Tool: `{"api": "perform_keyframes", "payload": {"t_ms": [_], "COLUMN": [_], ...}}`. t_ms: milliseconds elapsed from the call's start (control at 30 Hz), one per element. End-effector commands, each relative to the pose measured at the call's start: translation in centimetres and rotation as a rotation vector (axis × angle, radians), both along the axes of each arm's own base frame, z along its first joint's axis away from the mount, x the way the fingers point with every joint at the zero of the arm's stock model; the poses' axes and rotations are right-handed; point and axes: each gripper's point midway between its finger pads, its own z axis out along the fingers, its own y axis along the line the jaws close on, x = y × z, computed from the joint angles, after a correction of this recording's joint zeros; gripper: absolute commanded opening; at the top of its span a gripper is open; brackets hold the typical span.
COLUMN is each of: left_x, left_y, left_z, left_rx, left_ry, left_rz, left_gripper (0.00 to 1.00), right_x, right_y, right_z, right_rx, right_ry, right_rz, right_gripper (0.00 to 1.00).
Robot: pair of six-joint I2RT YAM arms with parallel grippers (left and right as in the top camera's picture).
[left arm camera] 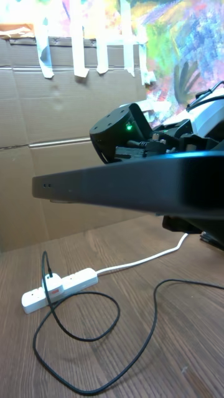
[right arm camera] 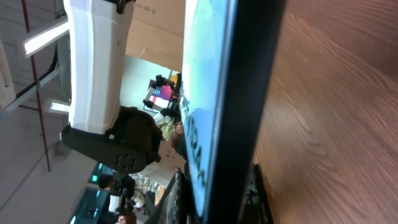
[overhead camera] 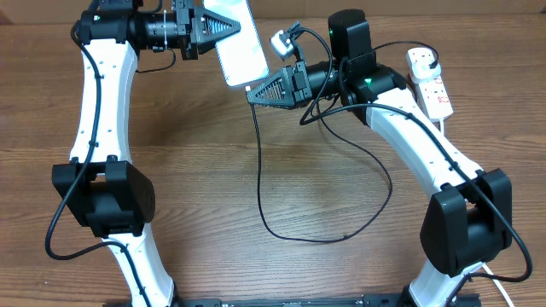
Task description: Plug charger to phone and switch on socket
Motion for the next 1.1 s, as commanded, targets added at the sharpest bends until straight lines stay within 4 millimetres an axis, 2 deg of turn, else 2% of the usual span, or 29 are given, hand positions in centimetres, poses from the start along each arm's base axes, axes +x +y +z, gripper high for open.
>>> {"api": "perform_keyframes", "payload": {"t_ms": [0, 633, 1067], "left_x": [-0.9, -0.5, -0.48], "left_y": [-0.47, -0.39, -0.39], "left_z": [1.59, 1.1, 1.06], "left_rx": [-0.051, -0.02, -0.018], "left_ry": [-0.012, -0.024, -0.027], "left_rz": [-0.045, -0.023, -0.022], "left_gripper": [0.04, 0.04, 0.04], "right_x": [0.18, -0.07, 0.53], "right_y": [0.09, -0.06, -0.8], "right_z": [0.56, 0.88, 0.9], "right_rx": [0.001, 0.016, 0.017], "right_ry": [-0.035, -0.038, -0.038], "right_rz": [-0.015, 0.005, -0.014], "right_gripper": [0.04, 0.04, 0.04]}}
